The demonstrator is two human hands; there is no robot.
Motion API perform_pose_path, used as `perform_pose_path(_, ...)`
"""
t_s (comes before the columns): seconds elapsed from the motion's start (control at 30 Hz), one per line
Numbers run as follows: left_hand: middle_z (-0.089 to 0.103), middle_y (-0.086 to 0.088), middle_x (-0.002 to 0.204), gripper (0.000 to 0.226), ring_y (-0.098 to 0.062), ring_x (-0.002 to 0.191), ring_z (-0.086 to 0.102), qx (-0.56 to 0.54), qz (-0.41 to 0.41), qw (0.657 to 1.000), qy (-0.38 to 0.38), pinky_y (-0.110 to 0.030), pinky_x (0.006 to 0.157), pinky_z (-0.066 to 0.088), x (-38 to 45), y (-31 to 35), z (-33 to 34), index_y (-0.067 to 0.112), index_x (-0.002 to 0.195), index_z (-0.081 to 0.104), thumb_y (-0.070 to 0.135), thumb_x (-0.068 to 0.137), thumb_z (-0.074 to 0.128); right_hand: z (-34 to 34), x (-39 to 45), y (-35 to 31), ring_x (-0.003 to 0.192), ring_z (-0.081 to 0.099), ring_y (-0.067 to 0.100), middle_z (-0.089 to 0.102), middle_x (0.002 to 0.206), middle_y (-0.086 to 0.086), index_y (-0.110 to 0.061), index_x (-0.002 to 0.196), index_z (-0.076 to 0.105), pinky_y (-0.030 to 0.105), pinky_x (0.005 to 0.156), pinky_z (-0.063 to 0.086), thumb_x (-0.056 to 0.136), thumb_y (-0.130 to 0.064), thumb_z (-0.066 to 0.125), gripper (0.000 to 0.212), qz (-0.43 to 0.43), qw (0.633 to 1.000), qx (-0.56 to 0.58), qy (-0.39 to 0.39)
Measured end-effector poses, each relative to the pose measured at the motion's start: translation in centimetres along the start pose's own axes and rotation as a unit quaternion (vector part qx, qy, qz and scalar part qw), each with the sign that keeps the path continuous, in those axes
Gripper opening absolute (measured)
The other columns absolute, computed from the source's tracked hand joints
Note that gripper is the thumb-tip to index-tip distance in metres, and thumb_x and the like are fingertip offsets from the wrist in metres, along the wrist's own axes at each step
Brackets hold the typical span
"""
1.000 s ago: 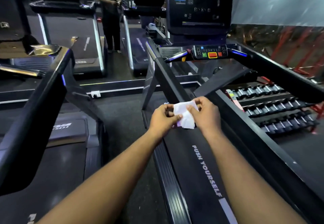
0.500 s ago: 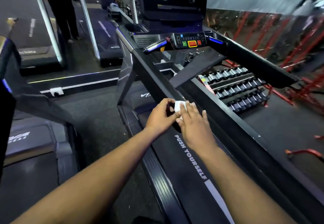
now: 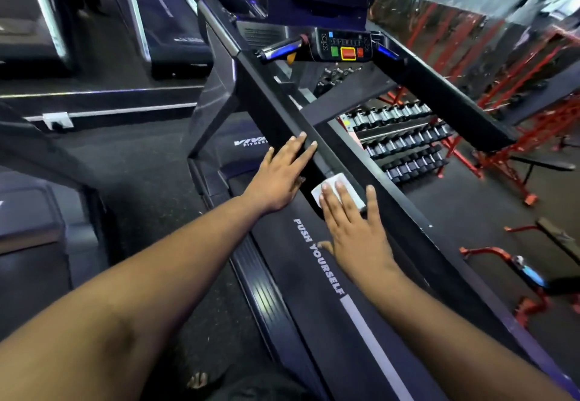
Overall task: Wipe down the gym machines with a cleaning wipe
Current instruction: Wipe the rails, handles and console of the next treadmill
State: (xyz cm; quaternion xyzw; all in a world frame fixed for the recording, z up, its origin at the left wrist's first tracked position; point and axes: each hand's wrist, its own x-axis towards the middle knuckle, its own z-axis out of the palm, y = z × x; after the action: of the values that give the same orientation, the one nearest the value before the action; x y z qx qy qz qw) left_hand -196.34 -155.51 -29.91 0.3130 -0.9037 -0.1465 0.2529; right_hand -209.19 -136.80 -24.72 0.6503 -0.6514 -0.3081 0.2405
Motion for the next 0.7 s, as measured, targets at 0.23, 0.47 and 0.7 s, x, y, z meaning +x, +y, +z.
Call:
perform_pose_path(0.23,-0.003,0.001,0.172,0.076,-0.018,0.158,-0.002,0.04,0.02,0.999,-0.021,-0.06,0.124,0.009,0.8,-1.1,-1.8,0.029,0.163,0.007,0.021,0.102,0.051,-1.4,4.3,-2.7,0.15,-0.026,0.038,-0.016,0.166,0.023,0.005,0.156,-0.01,0.074,0.112,-0.015,0.103,-0.063,0.018,0.091,0.001,0.996,-0.088,-0.023)
perform_pose_path(0.47,-0.007,0.003,0.171,0.08,-0.018,0.158,-0.003,0.043,0.033,0.998,-0.04,-0.064,0.123,0.003,0.9,-1.4,-2.0,0.03,0.163,0.002,0.02,0.101,0.052,-0.2,-0.5,-0.2,0.157,-0.004,0.029,-0.006,0.169,0.015,-0.006,0.161,0.004,0.071,0.117,0.005,0.102,-0.056,0.032,0.082,0.055,0.996,0.069,0.034)
perform_pose_path(0.7,-0.009,0.004,0.171,0.087,-0.017,0.157,-0.005,0.047,0.042,0.996,-0.06,-0.066,0.122,0.005,1.2,-1.6,-2.4,0.03,0.163,0.002,0.016,0.095,0.054,-1.9,6.3,2.0,0.153,0.024,0.026,0.016,0.169,0.01,-0.018,0.162,0.001,0.062,0.116,0.029,0.092,-0.065,0.053,0.099,0.106,0.978,0.173,0.041)
